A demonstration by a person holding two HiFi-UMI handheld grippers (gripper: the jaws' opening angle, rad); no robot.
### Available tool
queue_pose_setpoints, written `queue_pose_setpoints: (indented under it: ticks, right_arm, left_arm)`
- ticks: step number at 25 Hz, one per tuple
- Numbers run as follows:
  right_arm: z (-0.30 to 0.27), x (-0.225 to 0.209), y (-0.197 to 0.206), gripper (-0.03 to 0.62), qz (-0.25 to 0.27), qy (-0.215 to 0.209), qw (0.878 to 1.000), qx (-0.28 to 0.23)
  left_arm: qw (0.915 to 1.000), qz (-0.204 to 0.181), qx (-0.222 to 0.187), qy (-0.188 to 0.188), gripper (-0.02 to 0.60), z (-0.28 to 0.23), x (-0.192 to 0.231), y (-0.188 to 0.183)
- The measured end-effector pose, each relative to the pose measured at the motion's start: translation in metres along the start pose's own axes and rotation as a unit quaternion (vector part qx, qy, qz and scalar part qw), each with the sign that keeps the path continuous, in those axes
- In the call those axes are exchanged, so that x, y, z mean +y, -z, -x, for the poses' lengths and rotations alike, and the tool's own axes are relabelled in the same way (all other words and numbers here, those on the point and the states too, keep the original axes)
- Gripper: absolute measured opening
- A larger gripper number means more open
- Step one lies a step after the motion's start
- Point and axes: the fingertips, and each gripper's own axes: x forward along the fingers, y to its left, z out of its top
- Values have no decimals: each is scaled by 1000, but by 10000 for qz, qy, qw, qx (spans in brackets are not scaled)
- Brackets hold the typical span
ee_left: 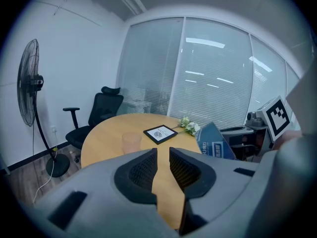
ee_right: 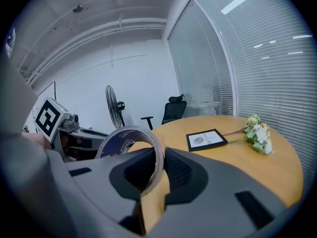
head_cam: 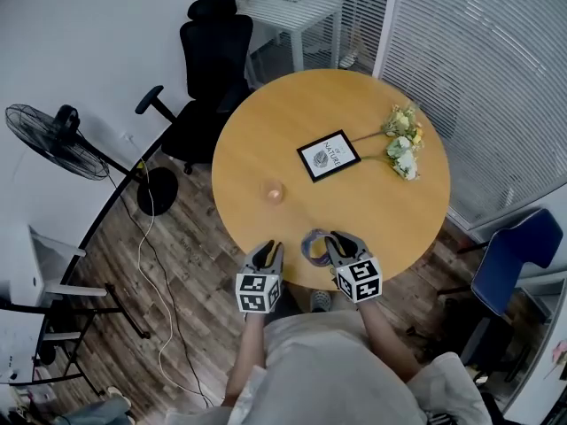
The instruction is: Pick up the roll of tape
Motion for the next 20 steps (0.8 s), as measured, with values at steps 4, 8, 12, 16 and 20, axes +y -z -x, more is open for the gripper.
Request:
queue_pose_setpoints:
  ticks: [4,8,12,16,20]
  right_arm:
    - [3,-1,-1,54,-52,-16,10000,-34]
    - [6,1,-1,54,-65,-47,10000,-55]
    - [8,1,0,54,-45,-87,9999,-60]
    - [12,2,-1,54,-56,-91,9999,-84]
    - [17,1,1,54,-63,-82,9999,-94]
  left_arm:
    - [10000,37,-20,-82,51,1,1,-2]
    - [9999,79,-48,-123,36,3,0,-2]
    - [9998,104,-55,-143,21,1,-2,-1]
    - [9998,114,-119,-133,11,5,-5,-7]
    - [9996,121,-201,-146,9,9,-7,-10]
